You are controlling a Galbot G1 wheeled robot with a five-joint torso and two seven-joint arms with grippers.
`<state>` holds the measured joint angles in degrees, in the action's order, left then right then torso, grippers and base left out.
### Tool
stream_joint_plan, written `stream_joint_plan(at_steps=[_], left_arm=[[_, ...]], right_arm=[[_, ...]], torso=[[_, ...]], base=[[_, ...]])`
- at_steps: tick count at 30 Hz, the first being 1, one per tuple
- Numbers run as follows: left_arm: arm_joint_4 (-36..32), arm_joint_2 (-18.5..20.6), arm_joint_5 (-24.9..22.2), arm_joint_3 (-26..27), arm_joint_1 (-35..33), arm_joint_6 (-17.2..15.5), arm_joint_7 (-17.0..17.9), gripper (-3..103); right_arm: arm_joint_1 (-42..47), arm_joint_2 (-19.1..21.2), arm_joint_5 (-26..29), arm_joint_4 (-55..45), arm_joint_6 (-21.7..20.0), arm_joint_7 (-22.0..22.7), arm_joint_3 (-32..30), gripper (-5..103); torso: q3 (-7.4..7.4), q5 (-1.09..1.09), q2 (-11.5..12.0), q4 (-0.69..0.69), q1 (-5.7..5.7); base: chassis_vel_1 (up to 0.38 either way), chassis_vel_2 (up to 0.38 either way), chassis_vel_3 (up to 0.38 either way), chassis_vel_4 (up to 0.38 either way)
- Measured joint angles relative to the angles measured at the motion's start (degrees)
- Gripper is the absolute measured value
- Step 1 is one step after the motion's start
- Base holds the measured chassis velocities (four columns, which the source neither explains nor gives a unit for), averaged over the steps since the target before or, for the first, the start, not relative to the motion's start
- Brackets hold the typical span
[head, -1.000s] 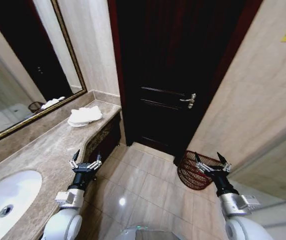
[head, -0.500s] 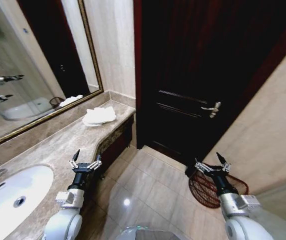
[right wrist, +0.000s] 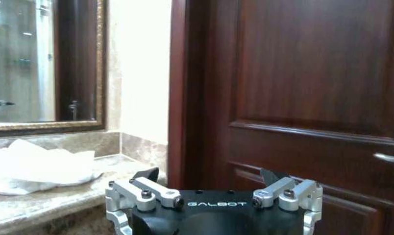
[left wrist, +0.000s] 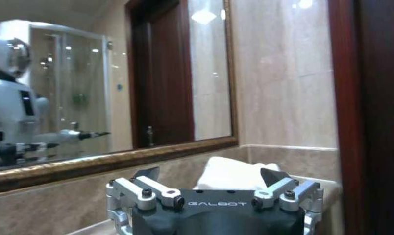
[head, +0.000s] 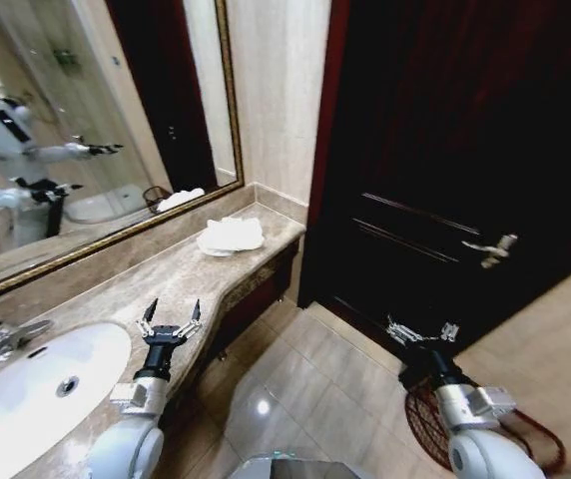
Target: Discard the used towel into the hamper.
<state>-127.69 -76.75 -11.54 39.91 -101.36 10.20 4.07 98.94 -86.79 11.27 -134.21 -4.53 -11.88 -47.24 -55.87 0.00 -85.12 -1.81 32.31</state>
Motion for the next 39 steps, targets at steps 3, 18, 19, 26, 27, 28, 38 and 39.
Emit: stream_joint_plan(at_steps=[3,18,19,26,27,28,38,39], left_arm=[[0.6,-0.2,0.1,-0.2,0.3,1.1,0.6,100],[0.7,-0.2,0.2,-0.2,0.2,1.5,0.7,100],[0.7,-0.2,0.2,-0.2,0.2,1.5,0.7,100],[0.9,-0.2,0.2,-0.1,-0.1,1.5,0.7,100],[0.9,-0.2,0.2,-0.1,-0.1,1.5,0.7,100],[0.9,-0.2,0.2,0.0,-0.1,1.5,0.7,100],[0.9,-0.2,0.2,0.0,0.0,1.5,0.7,100],[0.9,-0.2,0.2,0.0,0.0,1.5,0.7,100]], right_arm=[[0.0,0.1,0.0,0.0,-0.1,0.0,0.0,100],[-0.6,-0.2,-0.5,0.0,-0.5,-0.3,0.4,100],[-0.6,-0.3,-0.5,0.0,-0.5,-0.4,0.4,100],[-0.5,-0.3,-0.6,0.0,-0.5,-0.6,0.4,100],[-0.5,-0.3,-0.6,0.0,-0.5,-0.6,0.4,100],[-0.5,-0.3,-0.7,0.0,-0.5,-0.6,0.4,100],[-0.4,-0.4,-0.8,-0.1,-0.3,-0.8,0.4,100],[-0.3,-0.4,-0.8,-0.1,-0.4,-1.0,0.4,100]], torso=[[0.0,0.0,0.0,-0.02,0.0],[0.0,0.0,0.0,-0.01,-0.01],[0.0,0.0,0.0,-0.01,-0.01],[0.0,0.0,0.0,0.0,0.0],[0.0,0.0,0.0,0.0,-0.01],[0.0,0.0,0.0,0.0,0.0],[0.0,0.0,0.0,0.0,-0.01],[0.0,0.0,0.0,-0.01,-0.01]], base=[[-0.051,0.2,0.199,-0.031],[-0.105,0.124,0.129,-0.105],[-0.103,0.127,0.121,-0.107],[-0.134,0.11,0.115,-0.12],[-0.128,0.129,0.105,-0.139],[-0.123,0.116,0.106,-0.139],[-0.118,0.119,0.117,-0.114],[-0.133,0.127,0.116,-0.114]])
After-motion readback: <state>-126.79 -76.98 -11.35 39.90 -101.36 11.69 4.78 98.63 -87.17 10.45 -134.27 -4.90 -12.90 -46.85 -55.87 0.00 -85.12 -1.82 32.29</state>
